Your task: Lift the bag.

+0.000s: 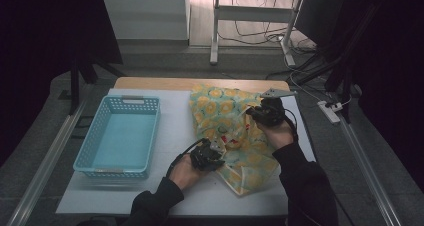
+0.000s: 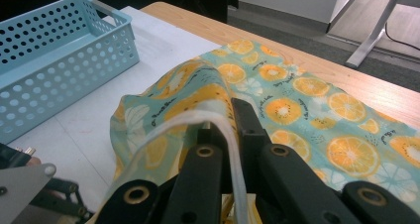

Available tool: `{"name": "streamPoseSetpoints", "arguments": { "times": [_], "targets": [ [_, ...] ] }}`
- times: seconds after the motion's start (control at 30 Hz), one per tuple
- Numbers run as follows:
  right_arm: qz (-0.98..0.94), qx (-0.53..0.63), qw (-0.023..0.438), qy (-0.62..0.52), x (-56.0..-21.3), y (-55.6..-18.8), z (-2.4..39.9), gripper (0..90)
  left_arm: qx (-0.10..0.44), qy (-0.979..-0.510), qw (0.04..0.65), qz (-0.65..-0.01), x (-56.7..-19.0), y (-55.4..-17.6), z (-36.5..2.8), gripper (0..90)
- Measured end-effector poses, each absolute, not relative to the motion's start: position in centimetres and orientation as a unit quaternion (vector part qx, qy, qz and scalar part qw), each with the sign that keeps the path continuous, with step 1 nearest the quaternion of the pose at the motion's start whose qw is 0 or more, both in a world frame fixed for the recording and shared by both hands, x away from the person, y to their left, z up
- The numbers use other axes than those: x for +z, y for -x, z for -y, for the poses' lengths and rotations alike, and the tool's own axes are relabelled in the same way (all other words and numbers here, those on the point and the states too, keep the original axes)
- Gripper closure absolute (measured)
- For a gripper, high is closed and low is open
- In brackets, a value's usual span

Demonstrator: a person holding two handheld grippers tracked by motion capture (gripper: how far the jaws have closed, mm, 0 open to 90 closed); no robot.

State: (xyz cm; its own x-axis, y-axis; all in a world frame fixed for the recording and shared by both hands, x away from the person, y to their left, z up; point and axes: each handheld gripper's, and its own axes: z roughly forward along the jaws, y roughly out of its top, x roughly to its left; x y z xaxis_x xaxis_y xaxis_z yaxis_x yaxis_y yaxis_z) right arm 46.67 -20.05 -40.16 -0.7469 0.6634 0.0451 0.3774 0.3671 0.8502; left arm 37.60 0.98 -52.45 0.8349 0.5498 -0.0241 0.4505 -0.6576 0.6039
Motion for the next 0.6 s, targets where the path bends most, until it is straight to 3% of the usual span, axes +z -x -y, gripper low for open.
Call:
{"name": "streamPoseSetpoints", "arguments": {
  "times": [0.07, 0.13, 0.3, 0.6],
  "targets": [
    [-0.812, 0.462, 0.155, -0.321, -40.2, -46.7, 20.0, 89.3, 0.079, -0.908, 0.306, -0.275, -52.4, -37.5, -0.8, 85.2],
    [-0.812, 0.462, 0.154, -0.321, -40.2, -46.7, 20.1, 89.3, 0.07, -0.907, 0.307, -0.279, -52.4, -37.6, -0.9, 88.2],
    [-0.812, 0.462, 0.155, -0.322, -40.2, -46.7, 20.2, 89.3, 0.033, -0.896, 0.321, -0.304, -52.3, -38.3, -1.5, 89.3],
    [-0.811, 0.461, 0.154, -0.324, -40.5, -46.8, 20.4, 89.3, 0.044, -0.88, 0.351, -0.318, -50.3, -38.3, -2.9, 89.5]
  ]
}}
